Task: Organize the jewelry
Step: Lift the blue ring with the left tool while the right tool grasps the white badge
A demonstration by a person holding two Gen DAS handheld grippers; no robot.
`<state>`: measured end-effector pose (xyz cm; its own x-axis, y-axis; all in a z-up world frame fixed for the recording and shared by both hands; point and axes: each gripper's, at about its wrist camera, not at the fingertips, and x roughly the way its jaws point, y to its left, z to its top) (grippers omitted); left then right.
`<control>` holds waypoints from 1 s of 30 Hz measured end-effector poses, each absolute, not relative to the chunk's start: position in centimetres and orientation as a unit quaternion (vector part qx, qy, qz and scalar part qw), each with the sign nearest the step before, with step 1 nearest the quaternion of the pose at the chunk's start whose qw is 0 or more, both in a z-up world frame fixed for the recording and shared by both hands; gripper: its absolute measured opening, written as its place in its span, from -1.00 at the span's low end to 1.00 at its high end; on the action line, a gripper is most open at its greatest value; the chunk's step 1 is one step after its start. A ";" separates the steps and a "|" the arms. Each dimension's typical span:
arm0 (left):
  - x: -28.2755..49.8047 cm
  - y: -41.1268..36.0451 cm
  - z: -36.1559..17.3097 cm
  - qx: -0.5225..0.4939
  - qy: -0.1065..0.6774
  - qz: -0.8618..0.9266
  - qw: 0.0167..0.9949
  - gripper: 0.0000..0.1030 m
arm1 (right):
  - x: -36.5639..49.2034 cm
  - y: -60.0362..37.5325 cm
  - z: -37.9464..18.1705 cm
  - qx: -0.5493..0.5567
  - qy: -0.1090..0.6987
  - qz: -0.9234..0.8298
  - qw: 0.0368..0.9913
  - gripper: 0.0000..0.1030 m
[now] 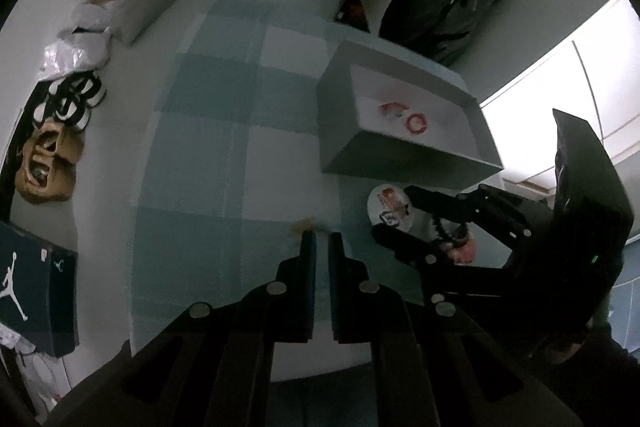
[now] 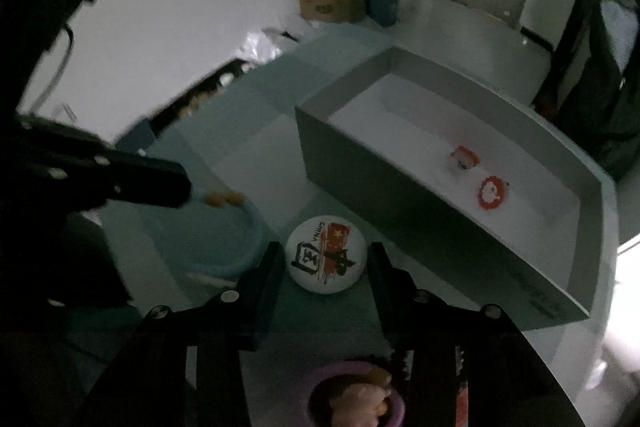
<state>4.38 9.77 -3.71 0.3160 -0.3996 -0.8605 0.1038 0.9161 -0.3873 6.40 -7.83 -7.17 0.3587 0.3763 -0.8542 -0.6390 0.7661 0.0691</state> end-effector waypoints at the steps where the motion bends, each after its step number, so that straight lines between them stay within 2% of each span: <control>1: 4.4 9.6 -3.5 -0.130 0.561 -0.160 0.802 -0.96 | 6.6 -8.3 -6.9 -0.128 0.471 0.314 0.814 -0.20; 7: 4.5 10.1 -3.4 -0.143 0.556 -0.155 0.804 -0.96 | 6.8 -11.2 -5.5 -0.067 0.472 0.317 0.820 -0.20; 12: 4.4 11.3 -4.8 -0.156 0.585 -0.115 0.787 -0.92 | 6.8 -12.0 -4.8 -0.052 0.465 0.325 0.822 -0.20; 13: 4.2 11.0 -4.8 -0.146 0.586 -0.115 0.788 -0.83 | 6.9 -12.0 -4.7 -0.052 0.464 0.326 0.822 -0.20; 15: 3.8 9.9 -4.6 -0.105 0.583 -0.110 0.798 -0.32 | 6.9 -12.1 -4.5 -0.051 0.461 0.330 0.822 -0.20; 16: 3.6 9.5 -4.5 -0.093 0.578 -0.109 0.803 0.21 | 6.8 -12.3 -4.4 -0.050 0.459 0.333 0.823 -0.20; 17: 3.4 9.0 -4.2 -0.085 0.567 -0.117 0.811 0.36 | 6.7 -12.3 -4.3 -0.051 0.457 0.335 0.823 -0.20; 30: 3.8 7.2 -7.0 0.009 0.596 -0.100 0.796 0.37 | 6.4 -14.0 -2.7 -0.039 0.438 0.336 0.833 -0.20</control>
<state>3.78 7.17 -6.95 0.2682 -0.1487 -0.9518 0.1712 0.9796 -0.1048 6.42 -14.01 -2.72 0.3908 0.5249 -0.7562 -0.5936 0.7716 0.2288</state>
